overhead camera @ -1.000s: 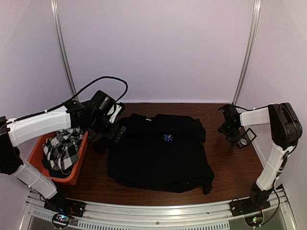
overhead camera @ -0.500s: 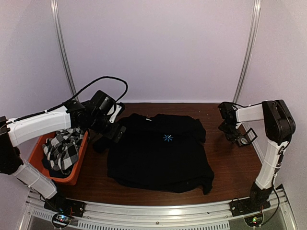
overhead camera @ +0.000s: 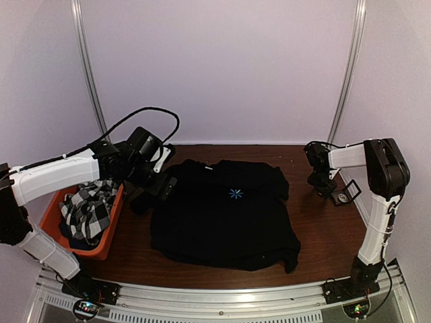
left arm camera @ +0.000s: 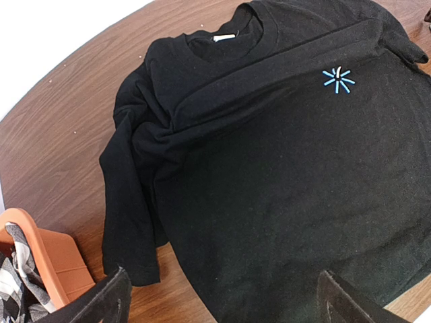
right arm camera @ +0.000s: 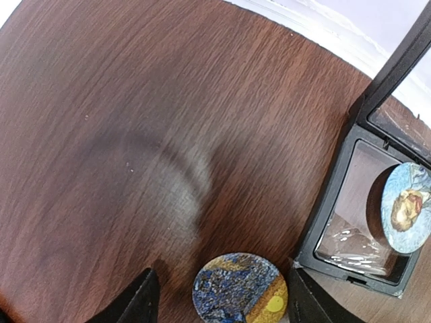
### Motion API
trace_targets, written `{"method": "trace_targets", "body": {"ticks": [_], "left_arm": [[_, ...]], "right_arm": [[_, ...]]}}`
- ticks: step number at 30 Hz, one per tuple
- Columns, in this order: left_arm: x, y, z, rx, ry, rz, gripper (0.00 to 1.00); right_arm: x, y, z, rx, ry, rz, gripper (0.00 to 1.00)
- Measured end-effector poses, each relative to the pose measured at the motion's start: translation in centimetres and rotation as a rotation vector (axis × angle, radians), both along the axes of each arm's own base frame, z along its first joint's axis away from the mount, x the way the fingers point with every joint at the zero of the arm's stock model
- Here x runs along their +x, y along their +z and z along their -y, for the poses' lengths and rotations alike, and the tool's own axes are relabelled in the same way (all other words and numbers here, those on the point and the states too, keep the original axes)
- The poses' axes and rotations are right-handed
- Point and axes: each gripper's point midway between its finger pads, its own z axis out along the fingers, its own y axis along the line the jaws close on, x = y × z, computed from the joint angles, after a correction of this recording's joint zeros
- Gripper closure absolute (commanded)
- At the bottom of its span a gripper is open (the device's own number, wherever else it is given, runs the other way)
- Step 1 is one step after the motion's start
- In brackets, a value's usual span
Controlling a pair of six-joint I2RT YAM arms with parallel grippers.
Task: Pin the brooch onto the clothing
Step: Move the brooch from the brooch box.
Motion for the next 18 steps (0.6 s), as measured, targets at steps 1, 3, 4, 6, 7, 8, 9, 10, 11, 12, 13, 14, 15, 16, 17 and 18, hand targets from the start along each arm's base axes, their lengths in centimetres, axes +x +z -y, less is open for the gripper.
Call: {"method": "trace_targets", "body": {"ticks": [1,3,4,6,7,8,9,10,11,12,13,14,15,16,17,18], "left_arm": [[0.0,0.0,0.01,0.0,0.0,0.0,0.02],[-0.01,0.01,0.0,0.0,0.0,0.0,0.02],[-0.01,0.03,0.0,-0.001,0.0,0.0,0.02],[-0.02,0.1,-0.01,-0.002,0.0,0.002,0.02],[-0.02,0.14,-0.01,-0.003,0.0,0.003,0.02],[-0.02,0.17,-0.01,-0.004,0.0,0.003,0.02],[-0.03,0.19,-0.02,-0.004,-0.001,0.004,0.02],[-0.03,0.21,-0.02,-0.004,-0.001,0.004,0.02],[-0.03,0.21,-0.02,-0.004,0.0,0.004,0.02],[-0.03,0.21,-0.02,-0.004,0.0,0.004,0.02],[-0.03,0.21,-0.02,-0.004,0.0,0.004,0.02],[-0.03,0.22,-0.02,-0.005,0.0,0.005,0.02],[-0.03,0.23,-0.02,-0.004,-0.001,0.005,0.02],[-0.04,0.26,-0.03,-0.005,-0.001,0.005,0.02],[-0.04,0.29,-0.03,-0.006,0.0,0.006,0.02],[-0.05,0.34,-0.03,-0.007,0.0,0.007,0.02]], "right_arm": [[-0.03,-0.01,0.0,-0.001,0.004,-0.003,0.38],[-0.13,-0.05,0.01,-0.005,0.012,-0.012,0.41],[-0.18,-0.07,0.02,-0.007,0.015,-0.016,0.41],[-0.25,-0.1,0.02,-0.01,0.022,-0.023,0.42],[-0.27,-0.11,0.01,-0.011,0.026,-0.025,0.44],[-0.31,-0.13,0.01,-0.013,0.031,-0.03,0.48],[-0.33,-0.14,0.0,-0.014,0.036,-0.033,0.49],[-0.37,-0.15,0.0,-0.016,0.04,-0.037,0.49],[-0.4,-0.17,-0.01,-0.017,0.045,-0.041,0.49],[-0.44,-0.19,-0.02,-0.017,0.047,-0.043,0.49],[-0.47,-0.21,-0.04,-0.018,0.05,-0.046,0.49],[-0.47,-0.2,-0.04,-0.019,0.053,-0.048,0.5],[-0.47,-0.2,-0.05,-0.02,0.057,-0.05,0.5],[-0.48,-0.2,-0.08,-0.021,0.06,-0.052,0.5],[-0.51,-0.21,-0.1,-0.022,0.064,-0.055,0.5],[-0.55,-0.24,-0.19,-0.021,0.067,-0.058,0.5]]}}
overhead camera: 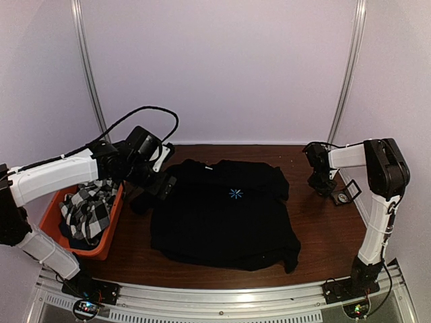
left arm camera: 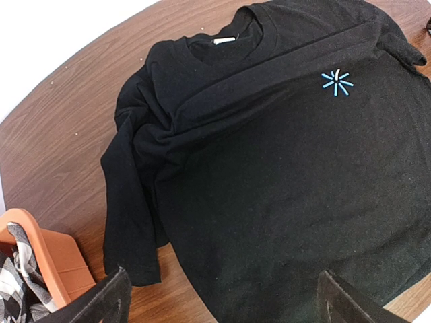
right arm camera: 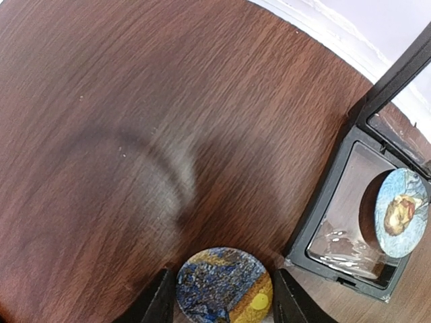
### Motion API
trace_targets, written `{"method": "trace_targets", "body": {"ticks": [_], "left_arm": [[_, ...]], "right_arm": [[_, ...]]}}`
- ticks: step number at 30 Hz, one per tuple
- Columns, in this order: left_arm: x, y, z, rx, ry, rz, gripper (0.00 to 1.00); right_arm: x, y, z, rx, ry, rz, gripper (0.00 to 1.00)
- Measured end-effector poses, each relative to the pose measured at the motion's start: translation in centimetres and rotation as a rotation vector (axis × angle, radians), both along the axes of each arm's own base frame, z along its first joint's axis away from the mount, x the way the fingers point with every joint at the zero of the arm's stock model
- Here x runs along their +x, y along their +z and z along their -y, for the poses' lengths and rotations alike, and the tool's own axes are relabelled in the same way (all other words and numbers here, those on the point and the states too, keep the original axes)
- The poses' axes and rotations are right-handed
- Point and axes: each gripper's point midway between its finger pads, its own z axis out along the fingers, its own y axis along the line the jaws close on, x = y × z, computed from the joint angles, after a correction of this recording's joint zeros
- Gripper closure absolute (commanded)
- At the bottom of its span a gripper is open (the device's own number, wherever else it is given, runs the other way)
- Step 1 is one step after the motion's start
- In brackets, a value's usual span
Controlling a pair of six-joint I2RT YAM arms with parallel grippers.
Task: Pin the brooch onto the clothing
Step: Move the brooch from the brooch box.
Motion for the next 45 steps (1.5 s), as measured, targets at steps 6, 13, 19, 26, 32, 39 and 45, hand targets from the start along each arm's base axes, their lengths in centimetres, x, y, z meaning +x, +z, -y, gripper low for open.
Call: {"method": "trace_targets", "body": {"ticks": [6,13,19,26,32,39,45], "left_arm": [[0.0,0.2,0.0,-0.003,0.0,0.003,0.02],[-0.1,0.6,-0.1,-0.01,0.0,0.012,0.02],[-0.1,0.6,-0.1,-0.011,0.0,0.013,0.03],[-0.1,0.6,-0.1,-0.011,0.0,0.013,0.02],[0.0,0.6,-0.1,-0.01,0.002,0.014,0.02],[0.0,0.6,-0.1,-0.009,0.002,0.014,0.02],[0.0,0.6,-0.1,-0.009,0.002,0.014,0.02]], "right_arm": [[-0.1,0.0,-1.1,-0.002,0.03,-0.01,0.5],[-1.0,0.3,-4.1,0.017,0.104,-0.009,0.49],[-1.5,1.6,-4.7,0.017,0.127,0.008,0.3],[-0.5,2.4,-3.4,0.003,0.104,0.004,0.23],[0.0,0.8,-2.3,0.017,0.078,-0.031,0.27],[0.7,0.0,-2.1,0.027,0.066,-0.039,0.3],[0.8,0.0,-1.8,0.028,0.056,-0.037,0.34]]}}
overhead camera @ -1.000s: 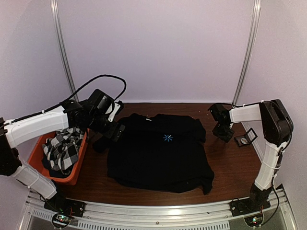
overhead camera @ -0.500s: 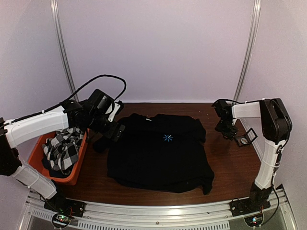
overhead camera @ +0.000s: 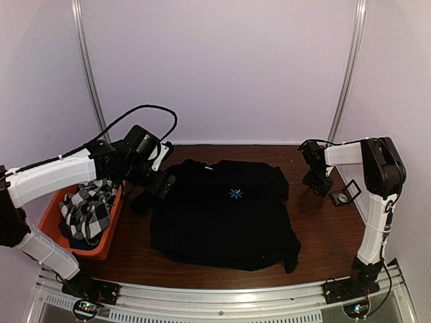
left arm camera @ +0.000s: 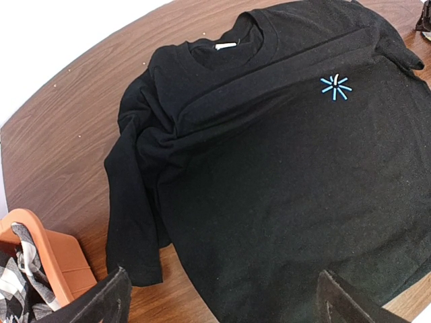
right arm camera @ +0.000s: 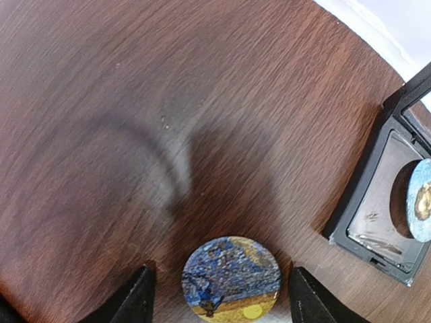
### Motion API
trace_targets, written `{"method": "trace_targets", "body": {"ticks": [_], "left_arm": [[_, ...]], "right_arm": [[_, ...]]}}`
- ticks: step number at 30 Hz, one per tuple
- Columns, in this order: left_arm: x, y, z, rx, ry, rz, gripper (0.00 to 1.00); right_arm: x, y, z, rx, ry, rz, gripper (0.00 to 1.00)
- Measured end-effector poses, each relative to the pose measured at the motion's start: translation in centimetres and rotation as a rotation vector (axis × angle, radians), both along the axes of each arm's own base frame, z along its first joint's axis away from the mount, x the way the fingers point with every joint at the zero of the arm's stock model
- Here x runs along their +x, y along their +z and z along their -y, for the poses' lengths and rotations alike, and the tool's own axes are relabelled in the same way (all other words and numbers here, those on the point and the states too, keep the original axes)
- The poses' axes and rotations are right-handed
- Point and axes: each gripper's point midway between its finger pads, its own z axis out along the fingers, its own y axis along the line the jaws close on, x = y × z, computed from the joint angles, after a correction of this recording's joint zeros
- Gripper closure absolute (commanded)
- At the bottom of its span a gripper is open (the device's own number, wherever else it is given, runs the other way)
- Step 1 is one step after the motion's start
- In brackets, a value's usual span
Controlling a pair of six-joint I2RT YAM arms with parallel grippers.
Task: Pin the brooch onto the clothing
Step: Move the brooch from the brooch box.
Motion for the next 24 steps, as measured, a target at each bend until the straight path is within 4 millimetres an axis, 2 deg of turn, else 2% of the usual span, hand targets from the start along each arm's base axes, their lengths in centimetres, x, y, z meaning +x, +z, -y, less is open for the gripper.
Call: {"method": "trace_targets", "body": {"ticks": [10,15,17,24], "left_arm": [[-0.01,-0.02,0.0,0.0,0.0,0.0,0.02],[-0.01,-0.02,0.0,0.0,0.0,0.0,0.02],[-0.01,-0.02,0.0,0.0,0.0,0.0,0.02],[0.0,-0.01,-0.01,0.0,0.0,0.0,0.02]], "right_arm": [[0.11,0.02,0.73,0.002,-0.018,0.006,0.42],[0.1,0.03,0.86,-0.001,-0.02,0.005,0.51],[0.08,0.01,0.9,-0.002,-0.021,0.005,0.6],[0.25,0.15,0.96,-0.005,-0.023,0.015,0.63]]}}
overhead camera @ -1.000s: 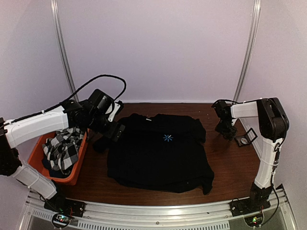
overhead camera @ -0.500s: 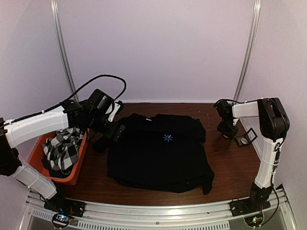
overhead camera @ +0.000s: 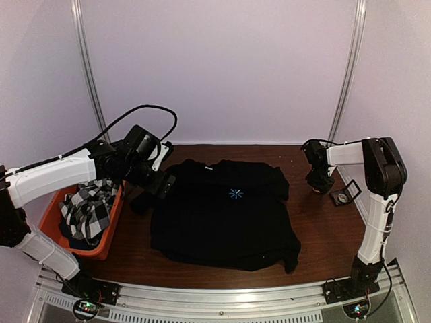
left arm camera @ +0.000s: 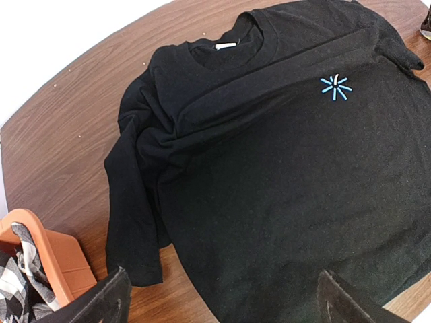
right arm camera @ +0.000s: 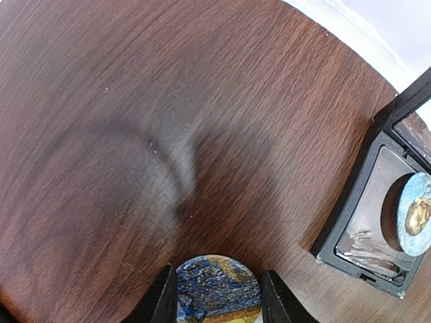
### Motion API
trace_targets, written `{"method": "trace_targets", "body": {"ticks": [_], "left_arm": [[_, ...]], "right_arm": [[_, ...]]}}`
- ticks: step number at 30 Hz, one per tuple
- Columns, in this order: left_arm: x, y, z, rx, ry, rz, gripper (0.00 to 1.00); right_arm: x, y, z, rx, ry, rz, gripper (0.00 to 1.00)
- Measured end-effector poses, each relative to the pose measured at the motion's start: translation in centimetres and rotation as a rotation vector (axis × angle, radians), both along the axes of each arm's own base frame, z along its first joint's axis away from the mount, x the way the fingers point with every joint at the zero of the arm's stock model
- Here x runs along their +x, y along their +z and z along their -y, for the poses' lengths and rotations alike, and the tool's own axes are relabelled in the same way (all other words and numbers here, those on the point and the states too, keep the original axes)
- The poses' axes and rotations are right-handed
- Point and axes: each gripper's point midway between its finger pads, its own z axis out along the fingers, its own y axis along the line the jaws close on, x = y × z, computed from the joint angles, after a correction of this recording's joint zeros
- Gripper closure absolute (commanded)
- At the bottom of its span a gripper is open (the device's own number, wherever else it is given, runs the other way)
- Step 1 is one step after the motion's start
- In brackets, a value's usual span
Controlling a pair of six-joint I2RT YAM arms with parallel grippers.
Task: Pin the brooch onto the clothing
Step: Move the brooch from the brooch box.
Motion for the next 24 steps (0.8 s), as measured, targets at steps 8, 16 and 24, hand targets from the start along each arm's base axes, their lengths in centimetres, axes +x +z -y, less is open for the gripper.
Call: {"method": "trace_targets", "body": {"ticks": [8,16,24], "left_arm": [[0.0,0.0,-0.01,0.0,0.0,0.0,0.02],[0.0,0.01,0.0,0.0,0.0,0.0,0.02],[0.0,0.01,-0.01,0.0,0.0,0.0,0.02]], "right_arm": [[0.11,-0.07,0.0,0.003,0.001,0.013,0.51],[0.17,-0.08,-0.08,0.004,0.01,0.012,0.4],[0.19,-0.09,-0.2,0.008,0.015,-0.001,0.43]]}}
